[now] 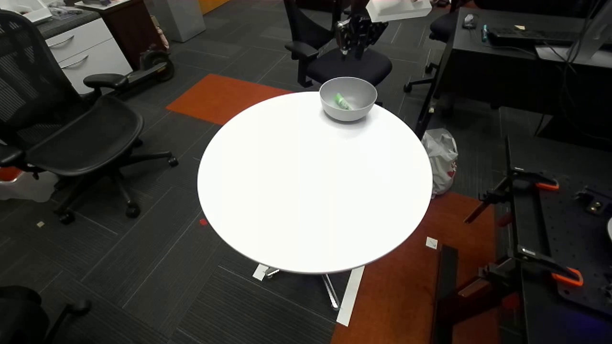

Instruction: Pick the marker on the table and put it in the bowl

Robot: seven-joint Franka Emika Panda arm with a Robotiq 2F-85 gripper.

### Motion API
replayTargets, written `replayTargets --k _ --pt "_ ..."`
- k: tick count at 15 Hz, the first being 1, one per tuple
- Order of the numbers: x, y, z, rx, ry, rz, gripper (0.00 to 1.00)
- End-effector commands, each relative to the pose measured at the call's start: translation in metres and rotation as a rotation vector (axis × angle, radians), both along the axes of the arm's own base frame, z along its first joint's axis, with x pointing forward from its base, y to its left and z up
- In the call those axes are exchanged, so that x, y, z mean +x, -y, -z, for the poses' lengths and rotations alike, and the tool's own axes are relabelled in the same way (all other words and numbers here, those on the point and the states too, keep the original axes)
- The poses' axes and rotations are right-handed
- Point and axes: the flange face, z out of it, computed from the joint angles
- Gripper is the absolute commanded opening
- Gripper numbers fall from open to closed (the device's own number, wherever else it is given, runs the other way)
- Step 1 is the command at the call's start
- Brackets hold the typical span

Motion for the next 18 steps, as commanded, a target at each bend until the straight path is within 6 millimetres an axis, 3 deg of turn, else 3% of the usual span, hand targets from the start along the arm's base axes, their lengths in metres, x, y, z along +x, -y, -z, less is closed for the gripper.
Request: replayTargets --k 1,4,5,18 --pt "0.0100 0.0059 -0.0021 0.011 0.008 0.044 0.74" --pt "0.0119 0.0075 -0.0035 0.008 0.015 0.047 0.98" --pt "0.0120 0.0079 -0.0042 0.007 0.017 0.048 1.00" --pt "0.0103 0.0063 -0.0048 -0.006 0.017 0.018 1.00"
